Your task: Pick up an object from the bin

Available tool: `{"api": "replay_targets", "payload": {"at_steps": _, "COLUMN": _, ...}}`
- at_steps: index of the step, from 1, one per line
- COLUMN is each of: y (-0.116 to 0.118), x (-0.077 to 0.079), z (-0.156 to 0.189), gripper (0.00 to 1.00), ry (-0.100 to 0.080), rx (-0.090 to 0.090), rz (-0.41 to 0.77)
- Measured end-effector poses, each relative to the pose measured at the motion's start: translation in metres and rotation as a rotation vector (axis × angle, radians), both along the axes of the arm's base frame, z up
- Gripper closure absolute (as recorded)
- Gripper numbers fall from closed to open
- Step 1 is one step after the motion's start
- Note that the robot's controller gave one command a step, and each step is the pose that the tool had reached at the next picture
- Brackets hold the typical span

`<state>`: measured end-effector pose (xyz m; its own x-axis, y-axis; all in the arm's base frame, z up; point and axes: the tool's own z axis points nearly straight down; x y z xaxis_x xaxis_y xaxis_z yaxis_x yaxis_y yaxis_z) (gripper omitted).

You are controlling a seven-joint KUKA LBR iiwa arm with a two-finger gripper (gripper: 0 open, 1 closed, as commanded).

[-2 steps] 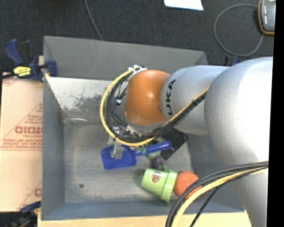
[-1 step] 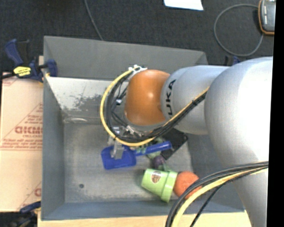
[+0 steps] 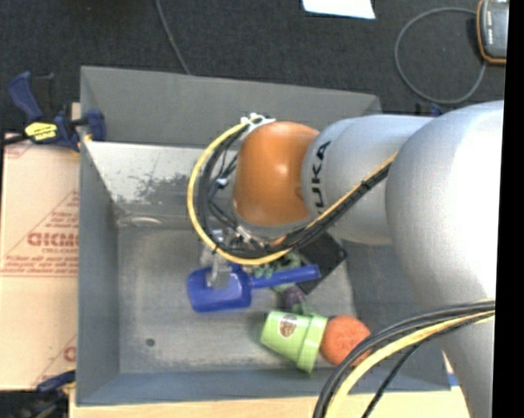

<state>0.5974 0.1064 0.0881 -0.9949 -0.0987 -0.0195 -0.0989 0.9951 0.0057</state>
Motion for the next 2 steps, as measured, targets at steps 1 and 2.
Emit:
{"api": "replay_targets", "payload": {"at_steps": 1, "y": 0.000, "x": 0.000, "z": 0.021, "gripper": 1.00, "ry": 0.001, "rx": 0.000, "rz": -0.001}}
{"api": "replay_targets", "payload": {"at_steps": 2, "y": 0.000, "x": 0.001, "z": 0.040, "gripper": 1.00, "ry": -0.003, "rx": 0.001, "rz": -0.002}}
